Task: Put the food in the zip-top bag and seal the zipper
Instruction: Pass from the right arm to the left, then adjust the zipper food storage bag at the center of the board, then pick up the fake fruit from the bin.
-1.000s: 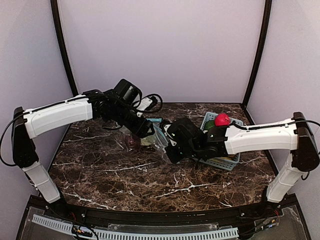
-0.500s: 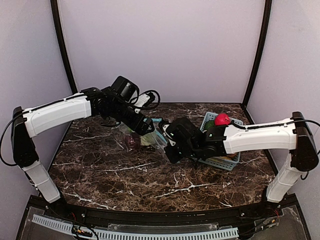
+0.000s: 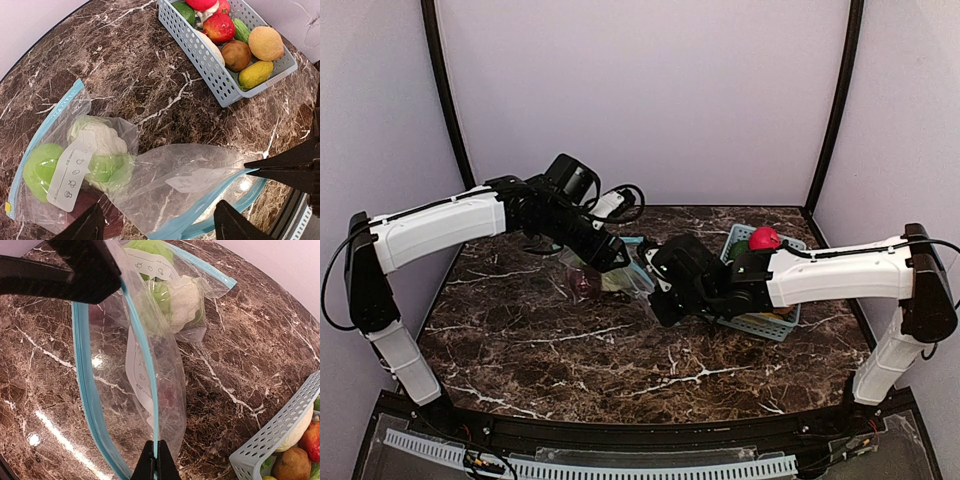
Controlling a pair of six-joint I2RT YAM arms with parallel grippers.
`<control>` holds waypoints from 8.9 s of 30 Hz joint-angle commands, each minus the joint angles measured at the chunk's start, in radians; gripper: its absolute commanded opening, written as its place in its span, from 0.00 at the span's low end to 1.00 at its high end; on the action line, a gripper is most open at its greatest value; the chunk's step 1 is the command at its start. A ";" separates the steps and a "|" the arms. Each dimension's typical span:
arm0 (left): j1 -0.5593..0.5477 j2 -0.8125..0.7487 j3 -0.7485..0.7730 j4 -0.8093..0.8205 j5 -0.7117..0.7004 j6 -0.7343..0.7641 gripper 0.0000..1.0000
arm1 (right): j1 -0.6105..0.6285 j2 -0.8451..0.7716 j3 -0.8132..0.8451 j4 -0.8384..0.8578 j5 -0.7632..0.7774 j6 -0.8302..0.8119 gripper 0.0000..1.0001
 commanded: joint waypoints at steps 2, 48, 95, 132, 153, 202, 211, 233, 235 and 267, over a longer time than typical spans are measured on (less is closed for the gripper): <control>0.001 0.010 0.026 -0.031 0.037 0.044 0.70 | 0.010 0.013 0.024 -0.002 0.002 -0.007 0.00; 0.000 -0.027 -0.050 -0.069 0.037 0.151 0.60 | -0.015 0.030 0.061 -0.065 0.001 0.071 0.00; -0.016 -0.056 -0.064 -0.103 0.003 0.214 0.02 | -0.091 -0.075 -0.023 0.044 -0.155 0.065 0.00; -0.067 0.115 0.010 -0.133 0.294 -0.218 0.01 | -0.002 -0.387 -0.185 0.156 -0.313 0.021 0.42; -0.066 0.111 0.017 -0.146 0.343 -0.210 0.01 | -0.002 0.026 -0.009 -0.158 0.015 0.175 0.21; -0.020 0.013 -0.178 0.109 0.260 -0.267 0.01 | -0.233 -0.472 -0.255 -0.264 -0.123 0.145 0.99; -0.019 0.000 -0.216 0.184 0.282 -0.289 0.01 | -0.496 -0.472 -0.334 -0.417 -0.013 0.170 0.99; -0.019 -0.008 -0.246 0.194 0.310 -0.309 0.01 | -0.607 -0.273 -0.331 -0.242 0.040 0.112 0.82; -0.019 -0.009 -0.244 0.191 0.309 -0.309 0.01 | -0.607 -0.267 -0.332 -0.234 0.034 0.109 0.78; -0.019 -0.023 -0.358 0.287 0.426 -0.437 0.01 | -0.562 -0.835 -0.364 0.011 -0.787 -0.058 0.45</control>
